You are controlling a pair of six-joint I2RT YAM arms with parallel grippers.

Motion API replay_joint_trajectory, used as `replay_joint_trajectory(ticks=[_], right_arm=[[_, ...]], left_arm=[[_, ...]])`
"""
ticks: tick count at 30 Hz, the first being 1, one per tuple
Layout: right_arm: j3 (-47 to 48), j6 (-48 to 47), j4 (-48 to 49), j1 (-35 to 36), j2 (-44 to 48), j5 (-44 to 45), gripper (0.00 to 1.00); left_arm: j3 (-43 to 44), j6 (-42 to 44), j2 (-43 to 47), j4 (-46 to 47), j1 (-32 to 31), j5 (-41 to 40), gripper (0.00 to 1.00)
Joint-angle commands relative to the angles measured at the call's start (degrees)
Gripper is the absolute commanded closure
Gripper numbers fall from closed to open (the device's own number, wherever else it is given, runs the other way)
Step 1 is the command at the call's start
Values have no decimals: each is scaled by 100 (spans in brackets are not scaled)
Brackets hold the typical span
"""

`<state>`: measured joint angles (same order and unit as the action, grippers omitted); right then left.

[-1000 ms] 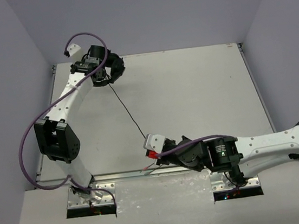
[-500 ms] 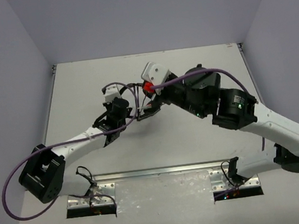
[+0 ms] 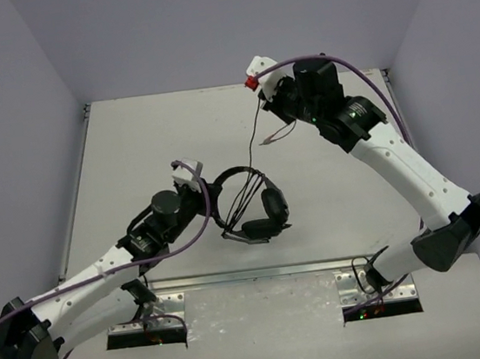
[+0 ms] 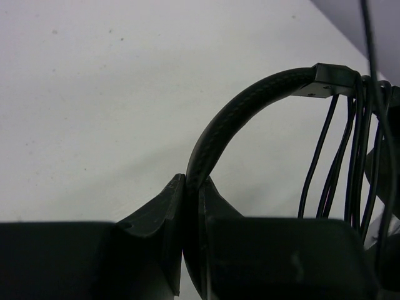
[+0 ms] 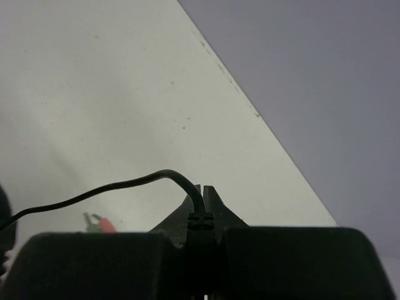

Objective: Wrap the headphones

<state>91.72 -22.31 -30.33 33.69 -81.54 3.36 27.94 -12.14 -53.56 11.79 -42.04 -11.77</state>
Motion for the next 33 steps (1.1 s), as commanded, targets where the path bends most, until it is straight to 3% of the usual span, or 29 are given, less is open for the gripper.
replay_joint_trajectory(ticks=[1,5,10,14,17,21,27,31,33], right_arm=[[-181,31,598,-467,-178,-633,99],[-181,463,843,-811,-503,-425,99],[-558,1051,1213,-1170,-539,-336,99],[-673,1658,1301,-1768,-574,-238,99],[-839,2133,1345,-2182,-521,-685,99],[-1595,2125,1933,-2183,-91,-1792,99],[-2693,2468,2707,-1912,348,-2419,99],[-3054,2722,2927,-1761,568,-1806,99],[-3090,2679,2927,-1831,551,-1471,99]], left_arm=[[98,-174,810,-273,-320,652,100],[281,-403,1146,-721,-752,473,100],[826,-807,1585,-1793,-849,-526,100],[1598,-904,1551,-2706,-876,-440,100],[1960,-974,1795,-3218,-876,-562,100],[2590,-1412,2052,-3946,-876,-1519,100],[3795,-1775,1430,-4431,-876,-2347,100],[5322,-1555,269,-5587,-876,-2698,100],[5528,-1484,-47,-5810,-876,-2769,100]])
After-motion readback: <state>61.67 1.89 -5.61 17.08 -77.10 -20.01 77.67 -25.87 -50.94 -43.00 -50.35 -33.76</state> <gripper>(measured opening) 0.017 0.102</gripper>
